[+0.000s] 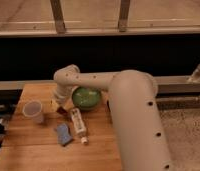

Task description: Place the pepper on the white sponge

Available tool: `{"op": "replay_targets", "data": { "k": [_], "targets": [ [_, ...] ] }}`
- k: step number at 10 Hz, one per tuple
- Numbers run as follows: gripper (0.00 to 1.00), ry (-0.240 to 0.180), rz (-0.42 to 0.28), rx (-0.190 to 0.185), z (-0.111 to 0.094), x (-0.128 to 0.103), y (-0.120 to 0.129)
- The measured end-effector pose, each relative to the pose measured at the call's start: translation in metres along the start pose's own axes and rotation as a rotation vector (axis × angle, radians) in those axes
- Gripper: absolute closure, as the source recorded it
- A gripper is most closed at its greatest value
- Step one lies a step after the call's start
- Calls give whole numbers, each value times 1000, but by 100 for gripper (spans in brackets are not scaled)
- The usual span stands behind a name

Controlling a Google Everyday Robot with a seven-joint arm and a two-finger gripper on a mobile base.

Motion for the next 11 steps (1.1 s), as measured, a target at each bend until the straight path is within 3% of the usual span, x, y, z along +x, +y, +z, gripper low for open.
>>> {"op": "replay_targets", "data": {
  "k": [3, 5, 11],
  "targets": [
    [100, -50, -32, -23, -40, 25, -2],
    [100, -49, -48, -55, -38, 41, 8],
    [100, -32, -98, -149, -25, 78, 75]
  ]
}}
